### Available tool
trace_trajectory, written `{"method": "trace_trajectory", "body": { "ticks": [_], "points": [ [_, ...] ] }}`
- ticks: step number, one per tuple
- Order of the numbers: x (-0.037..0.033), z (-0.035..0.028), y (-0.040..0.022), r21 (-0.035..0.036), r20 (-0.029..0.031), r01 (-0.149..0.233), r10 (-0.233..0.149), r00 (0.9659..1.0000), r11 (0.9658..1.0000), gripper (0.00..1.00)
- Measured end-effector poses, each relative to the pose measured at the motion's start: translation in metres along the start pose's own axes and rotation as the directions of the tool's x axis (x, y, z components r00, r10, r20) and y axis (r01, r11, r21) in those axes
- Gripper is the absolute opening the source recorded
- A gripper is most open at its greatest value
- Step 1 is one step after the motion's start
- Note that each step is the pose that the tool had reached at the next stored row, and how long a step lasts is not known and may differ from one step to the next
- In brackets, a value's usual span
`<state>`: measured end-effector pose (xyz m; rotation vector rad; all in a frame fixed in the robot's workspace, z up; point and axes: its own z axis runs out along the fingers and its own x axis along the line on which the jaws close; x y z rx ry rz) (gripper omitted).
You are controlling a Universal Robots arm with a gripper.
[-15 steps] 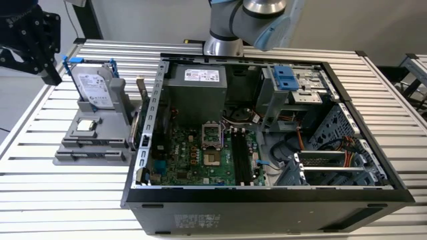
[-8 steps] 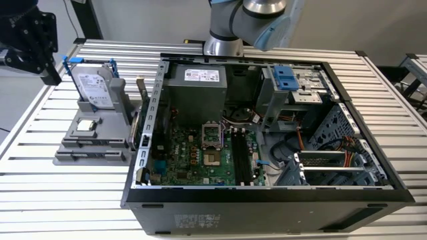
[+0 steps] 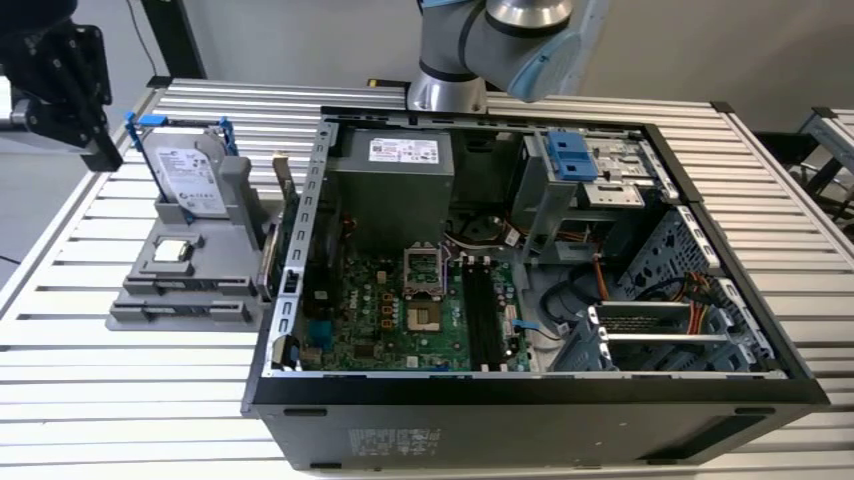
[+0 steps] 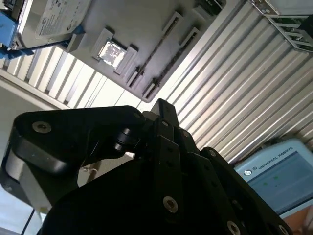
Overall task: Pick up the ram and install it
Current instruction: 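Pick up the ram and move it above insertion slot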
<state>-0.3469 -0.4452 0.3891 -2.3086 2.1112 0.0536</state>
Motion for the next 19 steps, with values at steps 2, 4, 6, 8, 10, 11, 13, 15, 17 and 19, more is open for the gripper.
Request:
{"method": "trace_trajectory", "body": {
  "ticks": [2, 4, 6, 8, 10, 11, 13, 15, 17, 19],
  "points": [
    [0.0, 0.0003, -0.0003, -0.0008, -0.0003, 0.024, -0.024, 0.9997, 0.9997, 0.0],
    [0.0001, 0.0005, -0.0005, -0.0014, -0.0005, 0.042, -0.042, 0.9991, 0.9991, 0.0],
    [0.0001, 0.0005, -0.0005, -0.0015, -0.0005, 0.042, -0.042, 0.9991, 0.9991, 0.0],
    [0.0001, 0.0005, -0.0005, -0.0014, -0.0005, 0.043, -0.043, 0.9991, 0.9991, 0.0],
    [0.0001, 0.0005, -0.0005, -0.0015, -0.0005, 0.044, -0.044, 0.999, 0.999, 0.0],
    [0.0001, 0.0005, -0.0005, -0.0016, -0.0005, 0.044, -0.044, 0.999, 0.999, 1.0],
    [0.0001, 0.0006, -0.0005, -0.0015, -0.0005, 0.045, -0.045, 0.999, 0.999, 1.0],
    [0.0001, 0.0006, -0.0005, -0.0015, -0.0006, 0.045, -0.045, 0.999, 0.999, 1.0],
    [0.0001, 0.0006, -0.0005, -0.0016, -0.0005, 0.046, -0.046, 0.9989, 0.9989, 1.0],
    [0.0001, 0.0006, -0.0005, -0.0016, -0.0006, 0.047, -0.047, 0.9989, 0.9989, 1.0]
  ]
}}
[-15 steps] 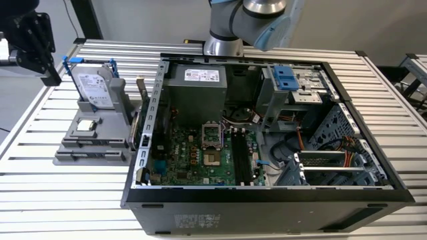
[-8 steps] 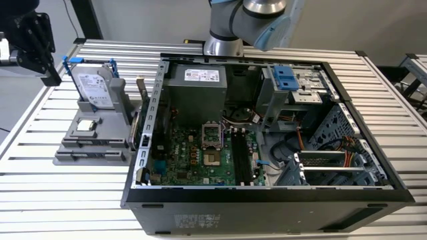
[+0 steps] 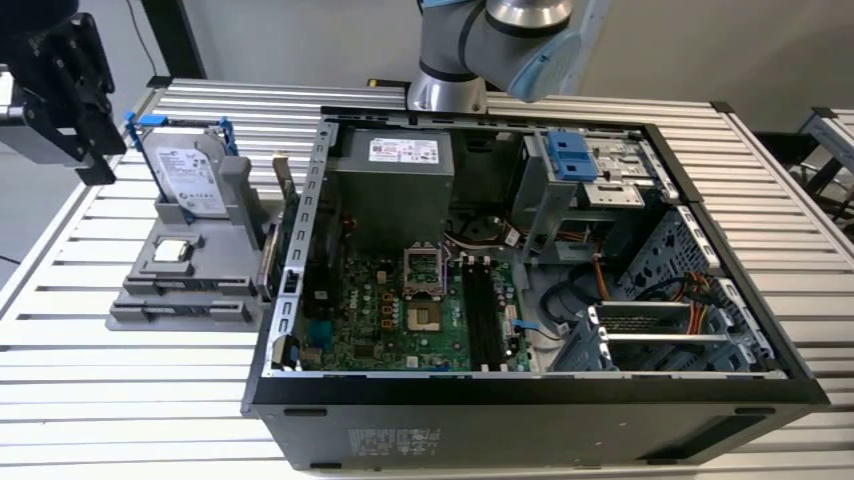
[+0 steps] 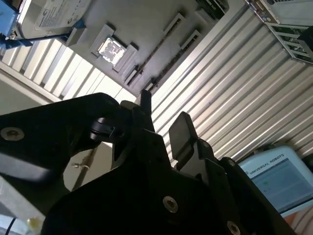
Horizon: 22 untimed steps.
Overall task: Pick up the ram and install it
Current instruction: 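Pick up the ram and move it above insertion slot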
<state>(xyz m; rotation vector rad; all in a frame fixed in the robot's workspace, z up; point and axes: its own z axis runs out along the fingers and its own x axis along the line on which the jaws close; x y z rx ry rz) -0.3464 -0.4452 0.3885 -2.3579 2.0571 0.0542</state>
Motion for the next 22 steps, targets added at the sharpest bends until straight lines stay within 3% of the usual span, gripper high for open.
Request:
{"method": "trace_trajectory", "body": {
  "ticks": [3, 9, 22],
  "points": [
    [0.0, 0.0005, -0.0001, 0.0003, 0.0001, -0.004, 0.004, 1.0, 1.0, 1.0],
    [0.0002, 0.0068, -0.0003, 0.0028, 0.0012, -0.083, 0.083, 0.9965, 0.9965, 1.0],
    [0.001, 0.0234, -0.0017, 0.0033, 0.0014, -0.099, 0.099, 0.9951, 0.9951, 1.0]
  ]
}}
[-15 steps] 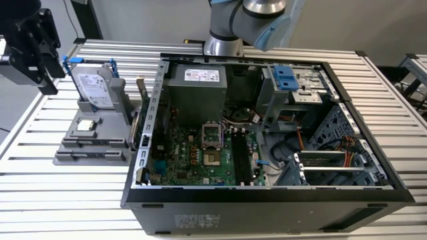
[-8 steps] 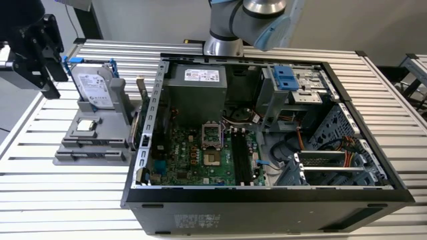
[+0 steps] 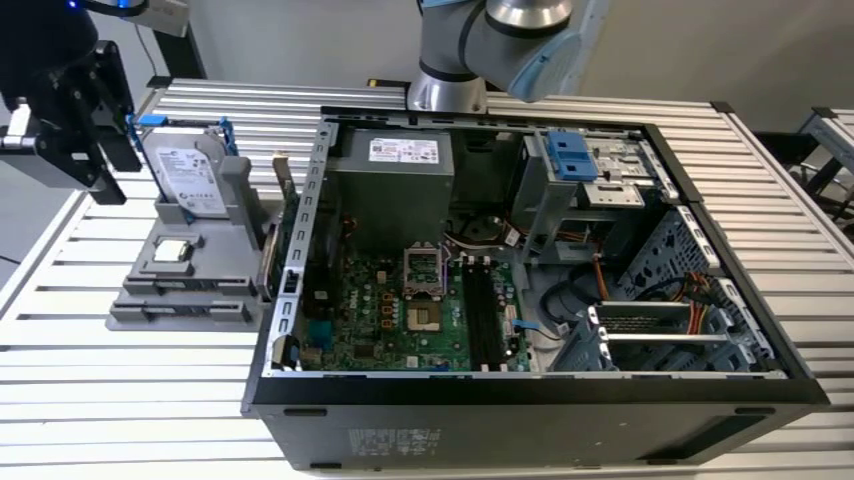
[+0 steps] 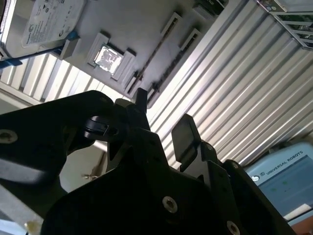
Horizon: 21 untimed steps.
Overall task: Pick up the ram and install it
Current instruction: 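Pick up the ram and move it above insertion slot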
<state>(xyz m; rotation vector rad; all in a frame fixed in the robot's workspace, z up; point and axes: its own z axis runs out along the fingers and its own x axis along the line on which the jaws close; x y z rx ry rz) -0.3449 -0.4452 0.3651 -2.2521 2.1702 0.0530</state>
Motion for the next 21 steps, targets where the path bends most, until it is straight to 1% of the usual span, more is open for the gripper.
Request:
{"method": "trace_trajectory", "body": {
  "ticks": [15, 21],
  "points": [
    [0.0009, 0.0237, -0.0038, 0.0001, 0.0001, -0.002, 0.002, 1.0, 1.0, 1.0],
    [0.0012, 0.0312, -0.0045, 0.0002, -0.0002, -0.006, 0.006, 1.0, 1.0, 1.0]
  ]
}}
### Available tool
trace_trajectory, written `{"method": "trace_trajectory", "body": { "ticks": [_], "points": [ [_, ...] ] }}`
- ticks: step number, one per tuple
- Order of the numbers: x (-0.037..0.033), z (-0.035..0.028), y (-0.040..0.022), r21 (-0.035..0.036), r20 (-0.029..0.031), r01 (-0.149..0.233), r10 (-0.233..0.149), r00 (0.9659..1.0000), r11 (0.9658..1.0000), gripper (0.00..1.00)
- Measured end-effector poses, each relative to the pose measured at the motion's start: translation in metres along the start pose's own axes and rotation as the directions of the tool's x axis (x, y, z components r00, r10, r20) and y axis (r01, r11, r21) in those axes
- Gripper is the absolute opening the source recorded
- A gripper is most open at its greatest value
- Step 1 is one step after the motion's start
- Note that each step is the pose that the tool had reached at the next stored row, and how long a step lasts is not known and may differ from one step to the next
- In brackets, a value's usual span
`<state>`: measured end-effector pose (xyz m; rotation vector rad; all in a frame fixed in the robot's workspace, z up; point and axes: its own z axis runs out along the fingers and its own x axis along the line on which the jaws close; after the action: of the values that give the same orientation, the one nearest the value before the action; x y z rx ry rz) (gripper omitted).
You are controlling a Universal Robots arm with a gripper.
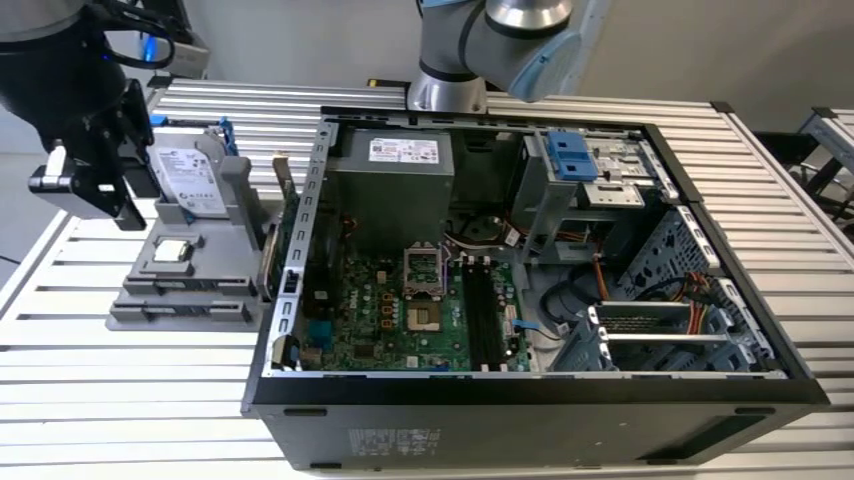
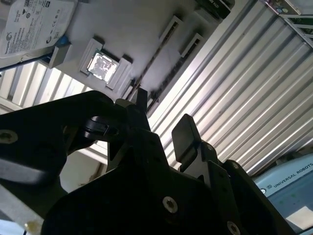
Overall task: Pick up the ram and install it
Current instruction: 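Pick up the ram and move it above insertion slot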
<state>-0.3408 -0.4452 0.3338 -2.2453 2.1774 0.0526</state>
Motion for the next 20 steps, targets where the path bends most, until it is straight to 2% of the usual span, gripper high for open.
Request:
{"method": "trace_trajectory", "body": {
  "ticks": [10, 20],
  "points": [
    [0.0004, 0.0124, -0.0004, 0.0002, 0.0001, -0.004, 0.004, 1.0, 1.0, 1.0],
    [0.0008, 0.0216, -0.0005, 0.0001, -0.0007, -0.004, 0.004, 1.0, 1.0, 1.0]
  ]
}}
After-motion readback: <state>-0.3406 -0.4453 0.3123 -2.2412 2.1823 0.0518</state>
